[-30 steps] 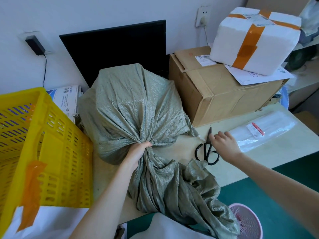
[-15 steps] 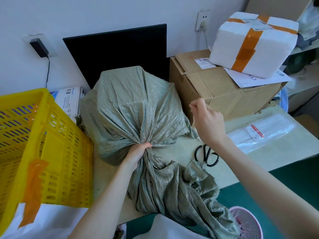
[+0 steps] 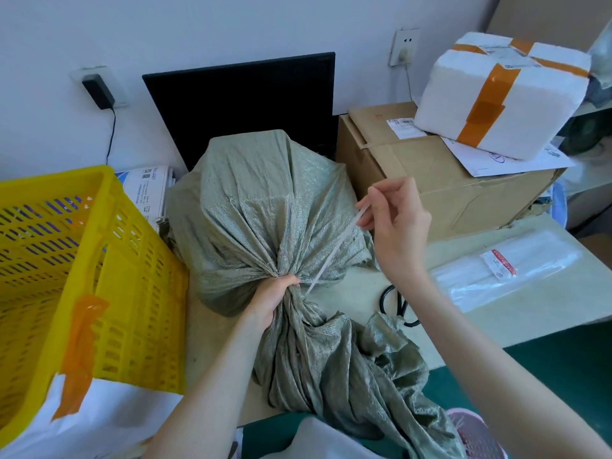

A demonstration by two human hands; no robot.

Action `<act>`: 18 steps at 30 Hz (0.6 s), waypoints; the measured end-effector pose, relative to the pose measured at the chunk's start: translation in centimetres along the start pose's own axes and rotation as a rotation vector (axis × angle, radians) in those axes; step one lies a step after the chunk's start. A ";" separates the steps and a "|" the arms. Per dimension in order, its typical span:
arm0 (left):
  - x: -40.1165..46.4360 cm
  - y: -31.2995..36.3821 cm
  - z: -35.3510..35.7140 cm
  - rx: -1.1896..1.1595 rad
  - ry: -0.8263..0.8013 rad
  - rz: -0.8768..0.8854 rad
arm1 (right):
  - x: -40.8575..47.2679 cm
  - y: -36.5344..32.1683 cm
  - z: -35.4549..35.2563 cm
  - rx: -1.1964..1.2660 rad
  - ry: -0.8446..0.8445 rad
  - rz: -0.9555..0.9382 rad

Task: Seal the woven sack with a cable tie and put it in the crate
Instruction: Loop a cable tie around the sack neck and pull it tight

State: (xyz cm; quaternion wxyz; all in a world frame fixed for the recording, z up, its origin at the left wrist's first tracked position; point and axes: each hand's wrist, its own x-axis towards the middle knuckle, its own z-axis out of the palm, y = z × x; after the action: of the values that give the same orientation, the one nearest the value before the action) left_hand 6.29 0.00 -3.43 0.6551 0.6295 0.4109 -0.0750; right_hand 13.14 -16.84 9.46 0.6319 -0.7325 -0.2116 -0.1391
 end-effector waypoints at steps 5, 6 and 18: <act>-0.7 0.2 -0.1 -0.004 -0.052 0.009 | -0.7 2.6 0.5 0.074 0.042 0.160; -0.8 0.2 -0.1 -0.010 -0.053 0.019 | -0.6 3.1 0.5 0.103 0.071 0.203; -0.6 -0.1 -0.3 0.054 -0.001 0.035 | -2.2 8.3 1.1 0.395 0.204 0.645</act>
State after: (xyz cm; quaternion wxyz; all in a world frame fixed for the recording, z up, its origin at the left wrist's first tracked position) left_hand 5.73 -0.03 -3.06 0.6392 0.6541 0.3973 -0.0751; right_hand 15.23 -17.01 1.03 0.7899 -0.6080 0.0707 0.0378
